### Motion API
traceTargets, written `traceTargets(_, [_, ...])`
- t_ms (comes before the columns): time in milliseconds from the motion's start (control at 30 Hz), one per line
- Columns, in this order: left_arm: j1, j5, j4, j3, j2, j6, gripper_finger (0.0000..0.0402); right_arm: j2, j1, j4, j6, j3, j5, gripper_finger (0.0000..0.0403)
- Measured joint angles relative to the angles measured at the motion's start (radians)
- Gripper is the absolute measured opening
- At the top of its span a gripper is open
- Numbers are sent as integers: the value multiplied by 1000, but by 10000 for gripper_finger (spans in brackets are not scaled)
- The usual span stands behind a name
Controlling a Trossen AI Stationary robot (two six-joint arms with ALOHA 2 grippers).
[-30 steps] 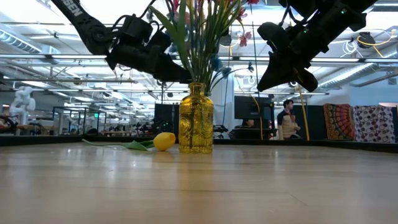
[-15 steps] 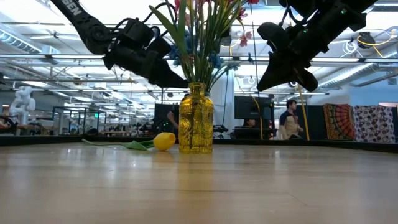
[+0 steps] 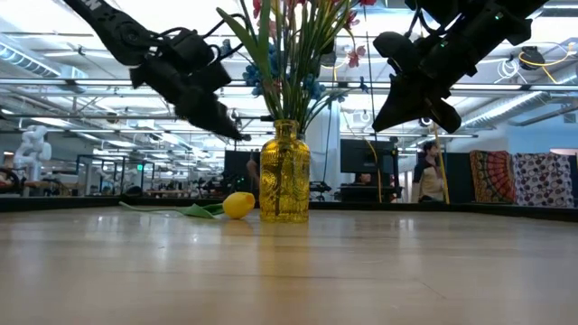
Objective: Sort flowers into vase by color
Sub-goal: Put the yellow flower into the yellow flower vase
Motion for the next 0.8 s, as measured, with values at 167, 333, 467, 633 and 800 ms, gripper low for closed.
traceTargets(167, [-4,-83,-212,0,-35,156,136,0,0,0,0,0,0,0])
traceTargets(333, [-23,-149,-411,0,-34,277,136,0,0,0,-3,0,0,0])
traceTargets(467, [-60,-191,-487,-1,-18,355,136,0,0,-1,-3,0,0,0])
traceTargets(633, [-126,-261,-485,-1,39,396,136,0,0,-1,-3,0,-1,0])
traceTargets(800, [-181,-294,-476,-1,124,391,136,0,0,-1,-3,0,-8,0])
